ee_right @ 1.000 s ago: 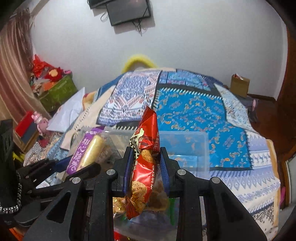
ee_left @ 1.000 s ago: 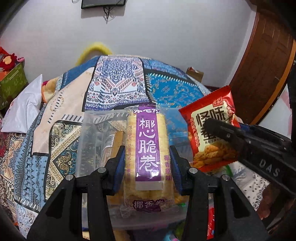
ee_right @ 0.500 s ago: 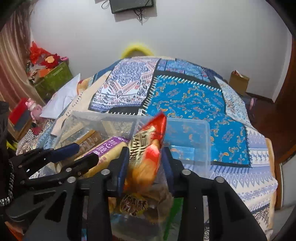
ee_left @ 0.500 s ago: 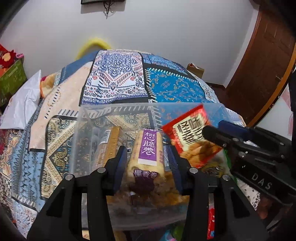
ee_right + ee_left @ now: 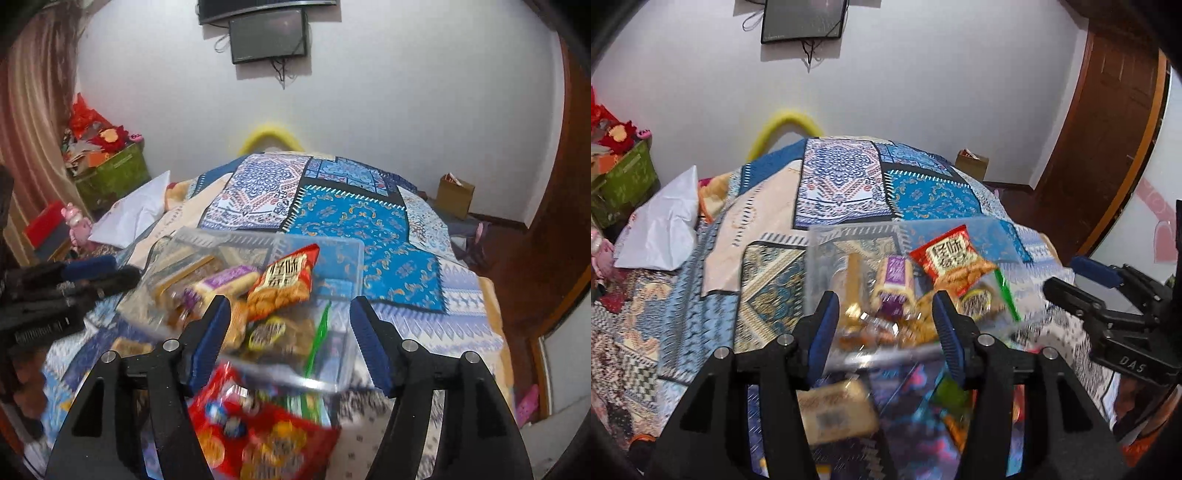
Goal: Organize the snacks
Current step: 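Grasp the yellow Kakao bag with left tool while right tool grasps red chip bag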
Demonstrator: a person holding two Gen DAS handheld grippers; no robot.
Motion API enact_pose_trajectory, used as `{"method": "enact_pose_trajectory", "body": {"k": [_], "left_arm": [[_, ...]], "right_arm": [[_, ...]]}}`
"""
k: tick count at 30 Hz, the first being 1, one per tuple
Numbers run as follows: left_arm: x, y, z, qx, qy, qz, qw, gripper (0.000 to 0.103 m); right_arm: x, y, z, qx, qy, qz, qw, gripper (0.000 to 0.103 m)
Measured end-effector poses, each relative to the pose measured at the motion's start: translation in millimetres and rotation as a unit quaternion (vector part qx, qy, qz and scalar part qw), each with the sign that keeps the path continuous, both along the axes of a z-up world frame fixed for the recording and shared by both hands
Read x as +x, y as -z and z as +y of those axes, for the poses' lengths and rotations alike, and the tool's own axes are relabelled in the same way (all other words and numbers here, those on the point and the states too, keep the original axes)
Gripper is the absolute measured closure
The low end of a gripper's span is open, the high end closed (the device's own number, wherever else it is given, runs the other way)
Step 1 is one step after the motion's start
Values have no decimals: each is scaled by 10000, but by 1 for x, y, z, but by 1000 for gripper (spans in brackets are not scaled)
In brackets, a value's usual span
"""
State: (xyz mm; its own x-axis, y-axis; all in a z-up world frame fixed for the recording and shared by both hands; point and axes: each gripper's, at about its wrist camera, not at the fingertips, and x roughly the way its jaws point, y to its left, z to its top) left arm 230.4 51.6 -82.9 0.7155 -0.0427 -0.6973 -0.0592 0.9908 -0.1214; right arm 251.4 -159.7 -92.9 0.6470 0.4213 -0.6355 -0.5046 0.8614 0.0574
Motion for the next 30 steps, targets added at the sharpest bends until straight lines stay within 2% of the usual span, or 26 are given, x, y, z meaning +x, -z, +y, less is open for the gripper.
{"method": "enact_pose_trajectory", "body": {"k": [3,8,10,14,16,24,28,30], "left_arm": [[-21,0,4,123,-16,38,9999,41],[-60,20,14,336,-79,335,9988,39],[-72,32,20,332,-138,500,9981,38],[-91,60,35,242,-313,831,9958,38],[-98,78,44,156,-447,1035,9935,38],[-115,127,59,-110,-651,1551,9857,38],[-115,133,57,-201,-635,1538,9858,34],[-113,135,54,-169,-607,1569,9856,34]], "right_arm": [[-18,2,-6,-14,-80,10,10000,39],[-41,13,-14,28,-182,200,9996,39],[-47,21,-15,-7,-195,252,9995,36],[-59,36,-17,-77,-189,294,9994,21],[-65,46,-17,-227,-203,326,9990,18],[-53,75,-15,-469,-388,769,9952,18],[-43,82,-8,-512,-590,928,9926,17],[-38,84,-3,-488,-705,1017,9911,10]]}}
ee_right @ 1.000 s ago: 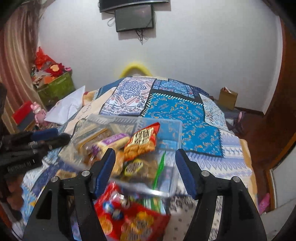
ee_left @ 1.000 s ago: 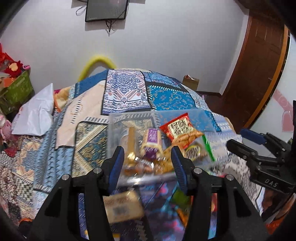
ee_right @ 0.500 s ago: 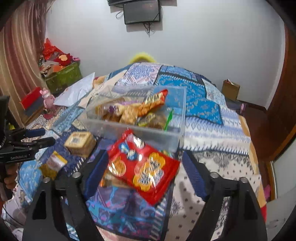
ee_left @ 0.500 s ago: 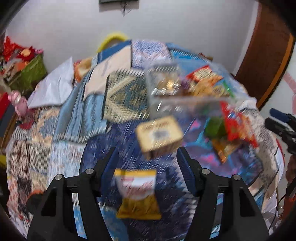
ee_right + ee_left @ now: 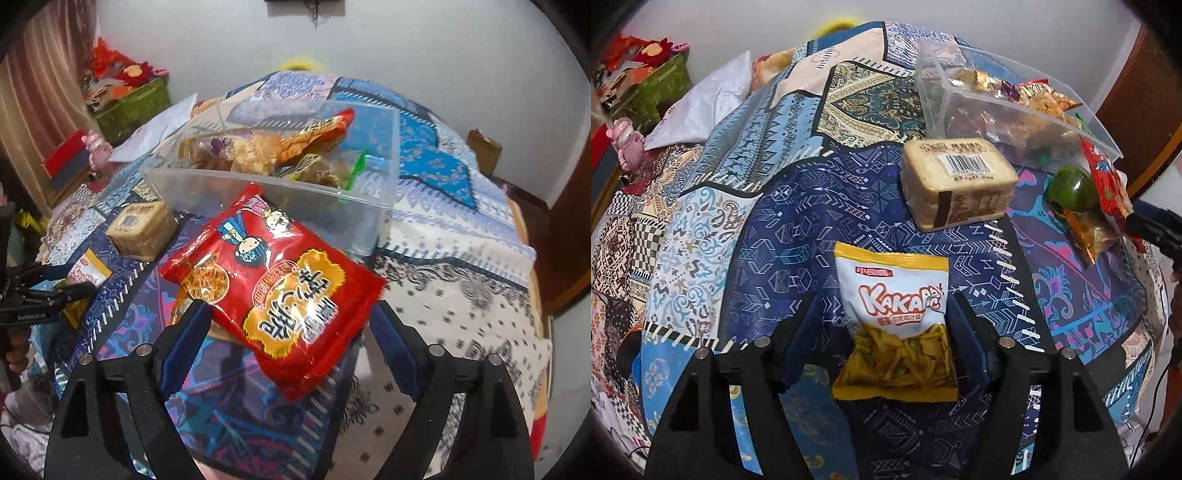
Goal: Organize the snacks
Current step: 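Grasp the yellow Kakao bag with left tool while right tool grasps red chip bag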
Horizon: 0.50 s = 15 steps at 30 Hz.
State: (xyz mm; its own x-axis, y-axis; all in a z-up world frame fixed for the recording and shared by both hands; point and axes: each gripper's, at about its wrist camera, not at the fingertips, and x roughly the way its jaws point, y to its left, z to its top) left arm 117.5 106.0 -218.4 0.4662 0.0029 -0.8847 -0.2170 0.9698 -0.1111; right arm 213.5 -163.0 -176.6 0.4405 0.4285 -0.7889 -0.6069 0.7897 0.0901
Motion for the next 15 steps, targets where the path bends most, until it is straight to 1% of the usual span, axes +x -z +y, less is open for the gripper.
{"method": "enact_pose_trajectory", "body": {"k": [2,4,5,7,9,12,14,15], "left_arm": [[1,3,-2,19,16,-5,10000,34],[1,4,0,-53,-12,-29,10000,34],[1,5,2,-107,-31,-37,9999,34],[1,4,3,-134,-38,-64,9999,34],[0,4,2,-81,-49,-95,9999,34],[-4,3,-1,-32,-69,-133,9999,39],[-6,1,-3,66,-72,-143,9998,45],[-7,0,-4,128,-85,-155,9998,47]], "right_arm": [[3,-1,6,-15,-91,-76,9999,6],[5,0,11,-40,-158,-107,9998,3],[7,-1,14,-61,-203,-112,9997,0],[11,-1,19,-44,-296,-102,9995,0],[15,0,22,2,-376,-7,9993,0],[21,4,27,94,-443,230,9987,0],[20,8,28,125,-483,407,9979,0],[18,8,28,123,-488,393,9980,0]]}}
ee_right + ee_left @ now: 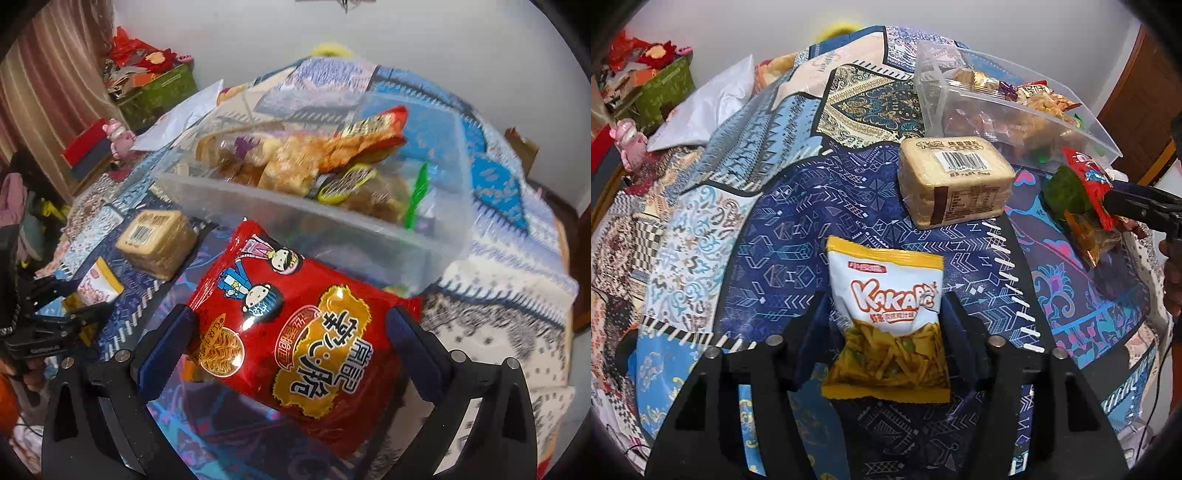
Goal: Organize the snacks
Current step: 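Grasp the yellow Kakao bag with left tool while right tool grasps red chip bag, then carry the Kakao bag and red chip bag over the clear box and release both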
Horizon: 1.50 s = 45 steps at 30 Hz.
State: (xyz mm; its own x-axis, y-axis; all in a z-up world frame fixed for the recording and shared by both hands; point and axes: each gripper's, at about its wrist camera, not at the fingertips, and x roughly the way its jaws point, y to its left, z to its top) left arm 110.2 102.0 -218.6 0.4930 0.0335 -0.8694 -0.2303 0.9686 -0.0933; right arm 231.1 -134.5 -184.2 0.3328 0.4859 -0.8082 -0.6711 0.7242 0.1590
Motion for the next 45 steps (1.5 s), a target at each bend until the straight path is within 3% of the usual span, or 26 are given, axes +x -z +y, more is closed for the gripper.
{"method": "enact_pose_trajectory", "body": {"k": [9,13,20,25,31,34,39,45], "left_arm": [[-9,-4,2,6,-76,-117,9999,54],[-17,-14,4,-96,-83,-237,9996,56],[-27,-36,-6,-119,45,-530,9985,56],[-28,-42,-15,-117,152,-572,9982,56],[-26,-48,-25,-139,249,-660,9974,56],[-27,-52,-29,-148,286,-719,9969,56],[-24,-62,-34,-137,357,-816,9959,56],[-13,-79,-42,-126,450,-1023,9937,56]], "right_arm": [[-28,3,4,-349,99,-283,9989,0],[-30,0,-8,-266,575,-170,9978,0],[-35,10,-22,-208,908,1,9956,0],[-27,13,-28,52,1076,212,9940,0],[-22,16,-21,21,973,275,9949,0],[-25,15,-20,-24,975,168,9951,4],[-30,10,-30,115,1010,145,9947,30],[-31,5,-40,307,1086,175,9935,30]]}}
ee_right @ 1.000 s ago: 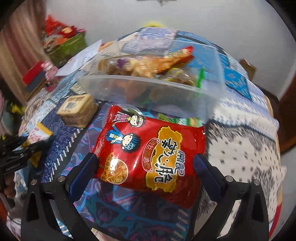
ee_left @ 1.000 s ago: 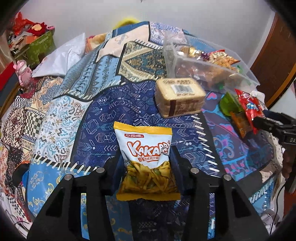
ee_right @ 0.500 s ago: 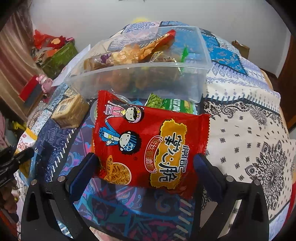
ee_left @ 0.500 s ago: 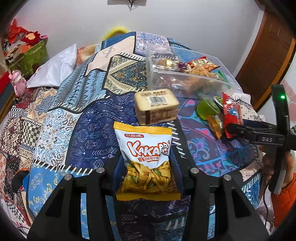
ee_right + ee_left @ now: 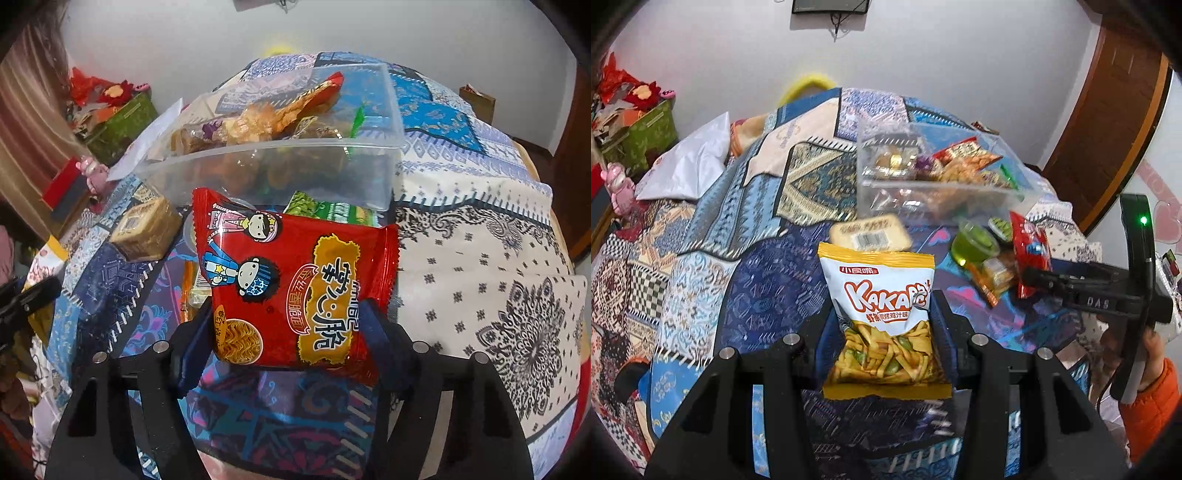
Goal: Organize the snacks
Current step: 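Carry the Kakao bag and red chip bag over the clear box and release both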
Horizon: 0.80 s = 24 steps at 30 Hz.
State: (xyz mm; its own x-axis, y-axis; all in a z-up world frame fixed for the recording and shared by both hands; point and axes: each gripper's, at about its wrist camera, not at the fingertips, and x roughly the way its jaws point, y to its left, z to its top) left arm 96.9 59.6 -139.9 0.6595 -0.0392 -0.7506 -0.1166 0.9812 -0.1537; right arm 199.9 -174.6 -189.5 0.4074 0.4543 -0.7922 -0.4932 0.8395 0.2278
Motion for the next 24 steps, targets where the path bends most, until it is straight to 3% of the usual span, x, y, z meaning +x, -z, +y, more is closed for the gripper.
{"method": "enact_pose_trajectory", "body": {"k": [13,24], "left_arm": [[44,-34,-19,51,221,-455,9987,56],[105,-59,-13,108,133,-789,9967,56]], "right_arm": [[2,-70,-2,309,118,-941,9950,30],[43,-94,20,537,175,-1265,9904,30]]}}
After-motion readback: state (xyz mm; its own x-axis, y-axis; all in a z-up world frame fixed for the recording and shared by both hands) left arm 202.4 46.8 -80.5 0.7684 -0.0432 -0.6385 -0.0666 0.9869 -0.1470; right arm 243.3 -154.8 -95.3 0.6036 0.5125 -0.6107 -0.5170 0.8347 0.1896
